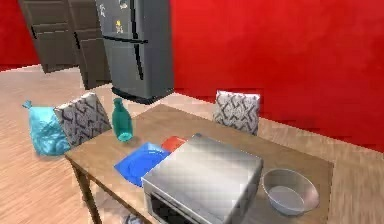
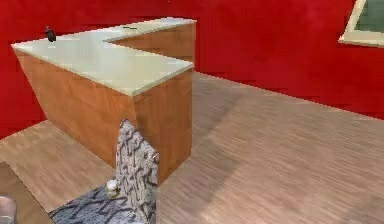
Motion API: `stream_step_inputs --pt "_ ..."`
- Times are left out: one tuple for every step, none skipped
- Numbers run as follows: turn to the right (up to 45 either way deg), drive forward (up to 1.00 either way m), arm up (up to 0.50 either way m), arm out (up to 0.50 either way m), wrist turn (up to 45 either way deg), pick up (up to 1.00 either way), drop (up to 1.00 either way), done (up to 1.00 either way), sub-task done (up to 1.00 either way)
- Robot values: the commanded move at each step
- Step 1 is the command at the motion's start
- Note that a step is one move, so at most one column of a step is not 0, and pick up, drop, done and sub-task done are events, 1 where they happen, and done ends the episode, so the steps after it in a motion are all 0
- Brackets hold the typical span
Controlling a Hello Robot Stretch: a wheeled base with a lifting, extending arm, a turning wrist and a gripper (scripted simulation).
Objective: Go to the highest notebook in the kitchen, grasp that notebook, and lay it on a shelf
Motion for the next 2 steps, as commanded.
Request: stream_step_inputs --pt "-45.0 0.0 0.0 0.0 0.0 0.0 0.0 0.0 0.0" --pt "-45.0 0.0 0.0 0.0 0.0 0.0 0.0 0.0 0.0"
